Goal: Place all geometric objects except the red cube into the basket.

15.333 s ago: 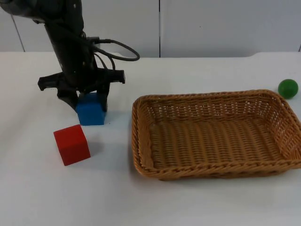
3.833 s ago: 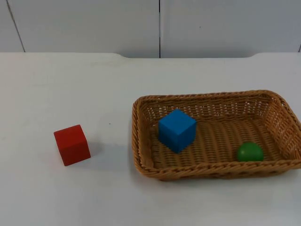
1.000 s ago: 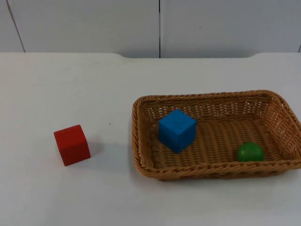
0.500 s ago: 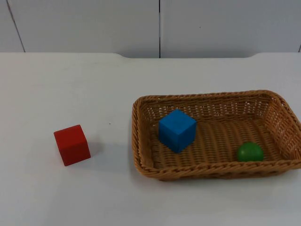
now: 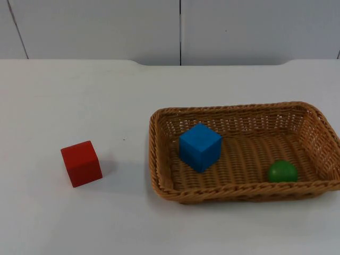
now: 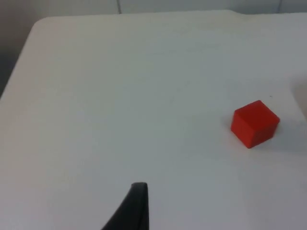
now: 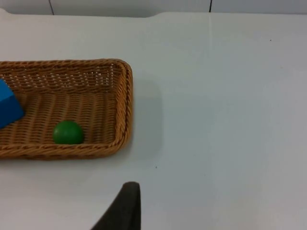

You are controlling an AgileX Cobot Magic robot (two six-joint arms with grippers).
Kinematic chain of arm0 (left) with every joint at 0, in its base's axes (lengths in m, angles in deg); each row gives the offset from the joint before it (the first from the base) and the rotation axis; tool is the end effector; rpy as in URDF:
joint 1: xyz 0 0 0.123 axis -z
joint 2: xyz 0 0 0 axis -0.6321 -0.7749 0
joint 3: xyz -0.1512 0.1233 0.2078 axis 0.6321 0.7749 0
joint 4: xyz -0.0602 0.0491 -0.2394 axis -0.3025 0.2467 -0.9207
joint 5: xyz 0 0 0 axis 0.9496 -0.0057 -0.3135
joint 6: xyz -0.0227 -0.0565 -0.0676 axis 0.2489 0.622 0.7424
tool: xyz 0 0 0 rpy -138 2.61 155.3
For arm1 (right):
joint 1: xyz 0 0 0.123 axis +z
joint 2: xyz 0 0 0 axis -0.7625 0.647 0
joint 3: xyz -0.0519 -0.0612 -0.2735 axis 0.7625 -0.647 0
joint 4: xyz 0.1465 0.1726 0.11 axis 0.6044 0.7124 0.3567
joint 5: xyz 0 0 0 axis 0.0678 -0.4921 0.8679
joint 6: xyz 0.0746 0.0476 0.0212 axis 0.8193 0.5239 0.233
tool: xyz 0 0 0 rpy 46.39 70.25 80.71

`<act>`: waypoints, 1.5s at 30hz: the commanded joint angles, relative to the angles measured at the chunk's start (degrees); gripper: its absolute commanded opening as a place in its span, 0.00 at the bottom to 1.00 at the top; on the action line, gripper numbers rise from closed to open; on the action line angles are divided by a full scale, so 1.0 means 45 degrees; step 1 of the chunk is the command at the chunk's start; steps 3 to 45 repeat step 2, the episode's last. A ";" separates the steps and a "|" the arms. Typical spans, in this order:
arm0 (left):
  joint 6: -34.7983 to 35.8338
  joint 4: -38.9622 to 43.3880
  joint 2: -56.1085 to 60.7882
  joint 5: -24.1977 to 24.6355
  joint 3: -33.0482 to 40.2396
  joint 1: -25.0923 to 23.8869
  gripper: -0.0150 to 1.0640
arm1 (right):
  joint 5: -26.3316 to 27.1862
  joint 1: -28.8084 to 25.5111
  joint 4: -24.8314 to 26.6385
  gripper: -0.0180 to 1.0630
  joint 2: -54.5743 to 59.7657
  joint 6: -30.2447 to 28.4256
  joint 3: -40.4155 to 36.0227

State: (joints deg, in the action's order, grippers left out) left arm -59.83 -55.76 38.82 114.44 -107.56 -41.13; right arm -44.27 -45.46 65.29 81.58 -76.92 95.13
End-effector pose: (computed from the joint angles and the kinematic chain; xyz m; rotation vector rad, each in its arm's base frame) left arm -0.0049 -0.0035 0.2758 -0.0031 2.0638 -0.0107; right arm -0.0072 -0.0048 0.2800 -0.0571 2.0530 -0.0078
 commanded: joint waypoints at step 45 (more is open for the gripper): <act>-0.0006 -0.0045 0.0046 -0.0006 0.0060 -0.0466 0.99 | 0.0104 -0.0118 0.0075 0.99 -0.0034 0.0008 -0.0016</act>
